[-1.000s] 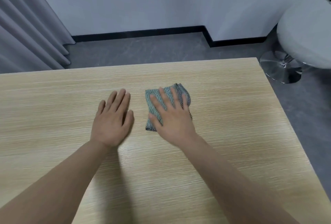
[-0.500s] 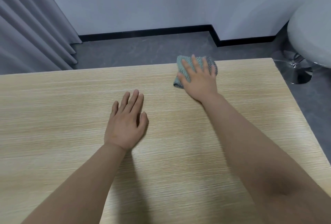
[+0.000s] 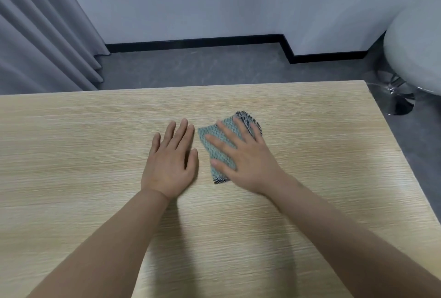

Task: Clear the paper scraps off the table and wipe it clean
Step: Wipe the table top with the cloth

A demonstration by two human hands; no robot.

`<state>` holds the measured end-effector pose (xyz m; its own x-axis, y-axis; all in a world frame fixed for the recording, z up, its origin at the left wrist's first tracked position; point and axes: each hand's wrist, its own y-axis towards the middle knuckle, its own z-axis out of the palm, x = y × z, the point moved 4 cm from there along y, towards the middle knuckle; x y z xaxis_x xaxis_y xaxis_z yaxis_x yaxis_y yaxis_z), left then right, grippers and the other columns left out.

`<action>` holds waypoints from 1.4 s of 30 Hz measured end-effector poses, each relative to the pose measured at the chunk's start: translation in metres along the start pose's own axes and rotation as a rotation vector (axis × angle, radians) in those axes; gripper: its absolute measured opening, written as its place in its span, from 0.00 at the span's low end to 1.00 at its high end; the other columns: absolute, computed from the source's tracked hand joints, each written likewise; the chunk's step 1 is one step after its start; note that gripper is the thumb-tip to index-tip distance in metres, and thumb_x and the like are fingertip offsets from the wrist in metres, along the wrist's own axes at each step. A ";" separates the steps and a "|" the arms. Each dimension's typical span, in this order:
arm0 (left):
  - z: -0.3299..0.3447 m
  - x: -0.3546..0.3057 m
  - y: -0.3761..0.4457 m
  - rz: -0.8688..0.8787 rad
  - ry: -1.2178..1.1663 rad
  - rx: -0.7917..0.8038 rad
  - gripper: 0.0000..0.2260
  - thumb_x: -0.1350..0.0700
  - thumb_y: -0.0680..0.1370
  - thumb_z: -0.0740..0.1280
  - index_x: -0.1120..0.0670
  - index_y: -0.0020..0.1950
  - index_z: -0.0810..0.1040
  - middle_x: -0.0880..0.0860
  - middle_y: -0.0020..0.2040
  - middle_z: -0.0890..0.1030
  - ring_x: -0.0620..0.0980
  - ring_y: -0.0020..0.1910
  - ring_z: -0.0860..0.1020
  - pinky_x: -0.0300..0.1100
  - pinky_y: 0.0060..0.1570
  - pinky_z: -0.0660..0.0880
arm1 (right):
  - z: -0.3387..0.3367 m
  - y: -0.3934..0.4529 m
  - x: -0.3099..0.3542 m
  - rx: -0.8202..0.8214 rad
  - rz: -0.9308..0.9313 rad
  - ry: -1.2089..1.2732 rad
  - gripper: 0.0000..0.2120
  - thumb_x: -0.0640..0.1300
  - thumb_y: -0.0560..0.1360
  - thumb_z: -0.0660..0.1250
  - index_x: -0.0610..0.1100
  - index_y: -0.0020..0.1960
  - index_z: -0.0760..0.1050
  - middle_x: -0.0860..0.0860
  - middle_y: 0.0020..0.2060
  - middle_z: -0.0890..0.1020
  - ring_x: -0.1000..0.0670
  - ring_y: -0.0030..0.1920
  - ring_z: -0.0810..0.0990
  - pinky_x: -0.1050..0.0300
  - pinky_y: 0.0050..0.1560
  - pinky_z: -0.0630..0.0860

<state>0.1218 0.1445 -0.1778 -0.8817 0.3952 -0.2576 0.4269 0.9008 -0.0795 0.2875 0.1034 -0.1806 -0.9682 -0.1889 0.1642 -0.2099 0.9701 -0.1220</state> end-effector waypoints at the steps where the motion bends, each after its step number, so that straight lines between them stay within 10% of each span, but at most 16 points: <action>1: 0.000 0.000 0.000 0.000 0.000 0.002 0.31 0.42 0.75 0.37 0.48 0.78 0.48 0.43 0.77 0.44 0.41 0.74 0.38 0.45 0.73 0.37 | -0.002 0.006 -0.007 -0.003 0.008 -0.002 0.27 0.67 0.77 0.38 0.63 0.74 0.40 0.57 0.76 0.42 0.48 0.76 0.35 0.41 0.73 0.35; 12: -0.001 -0.001 0.000 -0.006 -0.012 -0.003 0.32 0.42 0.75 0.37 0.49 0.78 0.51 0.44 0.77 0.47 0.44 0.76 0.42 0.46 0.74 0.39 | -0.019 0.100 -0.057 -0.050 0.402 0.048 0.27 0.63 0.79 0.41 0.57 0.77 0.47 0.52 0.77 0.46 0.43 0.76 0.40 0.39 0.72 0.34; 25: 0.000 0.000 0.000 0.000 0.004 -0.005 0.30 0.43 0.76 0.40 0.49 0.78 0.50 0.44 0.77 0.47 0.43 0.76 0.41 0.45 0.73 0.38 | 0.012 -0.063 0.020 0.009 0.008 -0.014 0.29 0.67 0.77 0.39 0.59 0.76 0.47 0.54 0.77 0.49 0.46 0.77 0.42 0.41 0.72 0.40; 42: 0.000 0.001 -0.001 0.002 -0.041 -0.027 0.27 0.45 0.78 0.46 0.51 0.77 0.55 0.46 0.78 0.52 0.47 0.77 0.46 0.48 0.75 0.42 | 0.002 -0.020 -0.019 -0.057 0.406 0.050 0.28 0.63 0.79 0.39 0.56 0.76 0.40 0.52 0.77 0.41 0.45 0.76 0.36 0.43 0.73 0.34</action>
<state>0.1209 0.1440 -0.1778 -0.8716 0.3900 -0.2971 0.4230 0.9046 -0.0534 0.3095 0.0871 -0.1829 -0.9627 0.2174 0.1611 0.1971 0.9714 -0.1326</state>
